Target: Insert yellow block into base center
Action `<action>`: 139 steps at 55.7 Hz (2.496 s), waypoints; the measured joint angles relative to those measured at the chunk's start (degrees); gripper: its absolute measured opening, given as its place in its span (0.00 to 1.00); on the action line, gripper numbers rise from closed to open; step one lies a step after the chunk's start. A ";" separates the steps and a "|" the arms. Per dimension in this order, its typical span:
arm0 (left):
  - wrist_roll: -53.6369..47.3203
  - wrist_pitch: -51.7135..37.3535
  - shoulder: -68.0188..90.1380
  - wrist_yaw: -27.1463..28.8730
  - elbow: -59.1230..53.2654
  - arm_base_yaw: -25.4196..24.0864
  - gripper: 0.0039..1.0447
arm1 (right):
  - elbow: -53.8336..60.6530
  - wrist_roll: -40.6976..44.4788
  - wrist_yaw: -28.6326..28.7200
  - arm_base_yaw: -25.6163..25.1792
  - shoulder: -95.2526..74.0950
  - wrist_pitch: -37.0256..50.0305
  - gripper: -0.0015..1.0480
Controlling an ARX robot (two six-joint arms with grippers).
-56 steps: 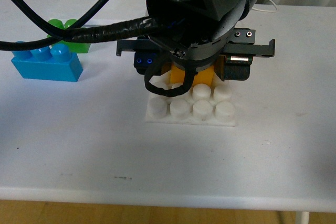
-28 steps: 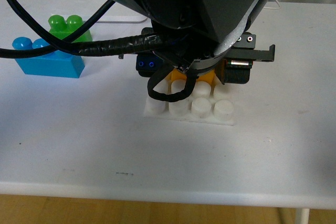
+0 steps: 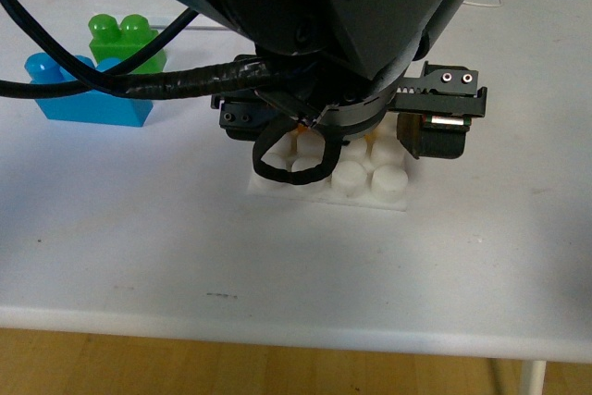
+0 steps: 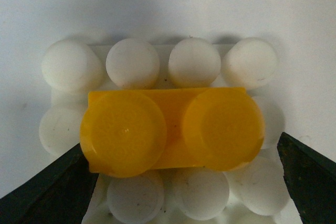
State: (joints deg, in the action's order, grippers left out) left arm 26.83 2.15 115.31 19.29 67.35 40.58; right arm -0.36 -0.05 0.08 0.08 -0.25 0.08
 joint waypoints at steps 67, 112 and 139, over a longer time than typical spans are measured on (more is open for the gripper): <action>-24.06 -34.07 -63.23 -2.08 -47.45 -23.06 0.41 | 0.00 0.00 0.04 0.00 0.00 0.02 0.91; -26.43 -26.14 -87.91 -19.17 -64.06 -40.39 0.04 | 0.00 0.00 -0.02 0.00 0.00 0.02 0.91; -26.43 -18.82 -98.88 -19.28 -66.69 -40.44 0.04 | 0.00 0.00 0.00 0.00 0.00 0.00 0.91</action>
State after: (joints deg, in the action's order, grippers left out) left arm 0.40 -16.67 16.43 0.01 0.67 0.14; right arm -0.36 -0.05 0.08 0.08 -0.25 0.08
